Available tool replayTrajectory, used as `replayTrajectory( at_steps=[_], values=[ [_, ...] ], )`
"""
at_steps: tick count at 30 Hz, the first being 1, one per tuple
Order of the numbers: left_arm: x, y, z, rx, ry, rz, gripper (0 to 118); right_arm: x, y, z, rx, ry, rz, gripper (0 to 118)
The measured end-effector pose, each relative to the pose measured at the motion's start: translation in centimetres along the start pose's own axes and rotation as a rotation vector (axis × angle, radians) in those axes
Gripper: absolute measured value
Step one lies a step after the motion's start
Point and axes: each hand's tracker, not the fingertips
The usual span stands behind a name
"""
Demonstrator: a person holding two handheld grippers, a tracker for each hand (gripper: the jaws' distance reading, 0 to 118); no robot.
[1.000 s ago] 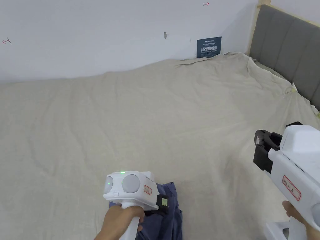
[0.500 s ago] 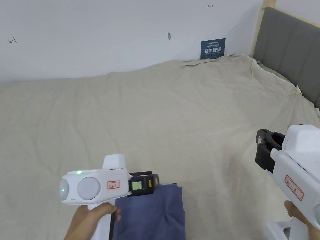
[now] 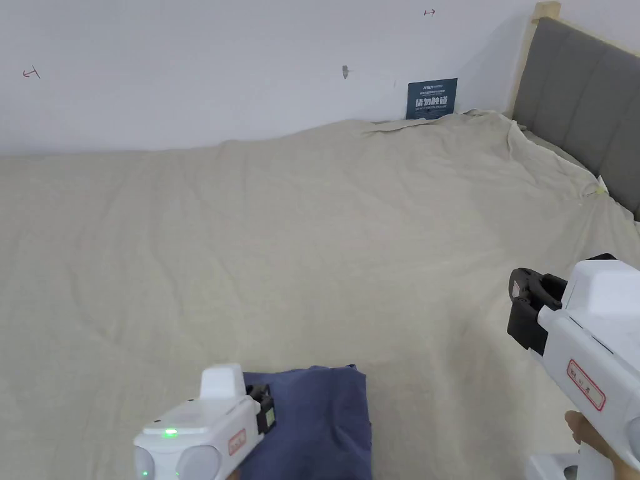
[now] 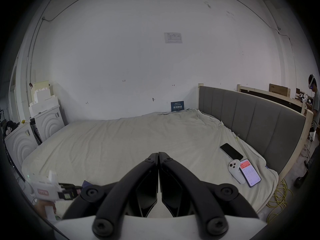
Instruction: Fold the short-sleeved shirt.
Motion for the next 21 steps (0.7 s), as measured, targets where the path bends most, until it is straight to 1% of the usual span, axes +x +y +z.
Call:
replayTrajectory(
  at_steps=[3, 7, 9, 12, 17, 21],
  values=[
    [2.2, -1.9, -1.4, -0.057, -0.057, 0.013, 0, 0.5, -0.2, 0.0, -0.005, -0.008, -0.004, 0],
    [6.2, -4.0, -3.9, -0.132, -0.083, -0.072, 0, 1.4, -0.5, 0.0, -0.013, -0.022, -0.007, 0],
    [8.0, -4.5, -4.8, -0.133, -0.076, -0.089, 0, 1.7, -0.6, 0.0, -0.019, -0.031, -0.006, 0],
    [9.5, -4.2, -5.4, -0.133, -0.080, -0.075, 0, 2.3, -0.7, 0.1, -0.023, -0.045, -0.004, 0],
    [10.6, -3.7, -5.7, -0.130, -0.139, -0.042, 0, 2.9, -0.7, 0.1, -0.023, -0.065, -0.012, 0],
    [12.0, -3.6, -5.8, -0.142, -0.198, -0.067, 0, 2.7, -0.6, 0.4, -0.020, -0.070, -0.010, 0]
  ],
)
